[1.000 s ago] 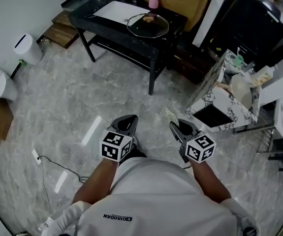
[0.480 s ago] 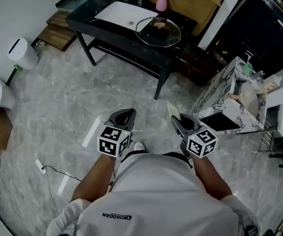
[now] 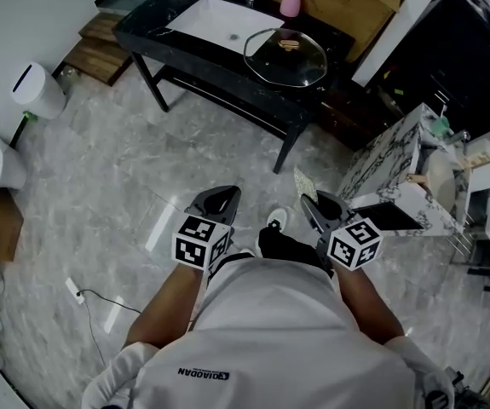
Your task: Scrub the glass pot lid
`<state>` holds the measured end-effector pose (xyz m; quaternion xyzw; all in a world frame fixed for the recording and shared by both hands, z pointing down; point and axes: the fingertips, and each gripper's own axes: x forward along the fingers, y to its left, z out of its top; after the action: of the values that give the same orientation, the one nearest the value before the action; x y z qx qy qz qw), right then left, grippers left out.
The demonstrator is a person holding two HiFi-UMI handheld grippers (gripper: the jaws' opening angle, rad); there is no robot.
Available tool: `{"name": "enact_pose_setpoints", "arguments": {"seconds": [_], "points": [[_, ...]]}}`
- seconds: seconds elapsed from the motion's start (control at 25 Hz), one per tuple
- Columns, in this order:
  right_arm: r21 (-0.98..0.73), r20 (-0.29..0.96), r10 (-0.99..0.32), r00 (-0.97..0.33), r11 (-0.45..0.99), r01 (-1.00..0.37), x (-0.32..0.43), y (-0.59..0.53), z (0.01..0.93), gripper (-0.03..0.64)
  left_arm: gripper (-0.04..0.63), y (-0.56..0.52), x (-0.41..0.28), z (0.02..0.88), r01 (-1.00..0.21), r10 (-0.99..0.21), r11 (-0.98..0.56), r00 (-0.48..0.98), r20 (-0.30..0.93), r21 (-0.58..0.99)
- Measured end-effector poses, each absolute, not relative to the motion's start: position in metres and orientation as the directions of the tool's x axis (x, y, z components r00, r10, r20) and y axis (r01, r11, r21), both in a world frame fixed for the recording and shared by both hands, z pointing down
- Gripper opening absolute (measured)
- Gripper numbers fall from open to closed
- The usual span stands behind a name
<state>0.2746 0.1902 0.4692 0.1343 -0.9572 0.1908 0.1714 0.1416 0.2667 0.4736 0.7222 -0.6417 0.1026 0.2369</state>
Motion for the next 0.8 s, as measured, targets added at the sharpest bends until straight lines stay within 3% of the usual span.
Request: {"name": "enact_pose_setpoints", "arguments": {"seconds": [0.8], "points": [[-0.354, 0.306, -0.200, -0.931, 0.883, -0.306, 0.143, -0.024, 0.455, 0.084, 0.015, 0.062, 0.023, 0.453, -0.989, -0.868, -0.091, 0.136, 0.477, 0.117]]}}
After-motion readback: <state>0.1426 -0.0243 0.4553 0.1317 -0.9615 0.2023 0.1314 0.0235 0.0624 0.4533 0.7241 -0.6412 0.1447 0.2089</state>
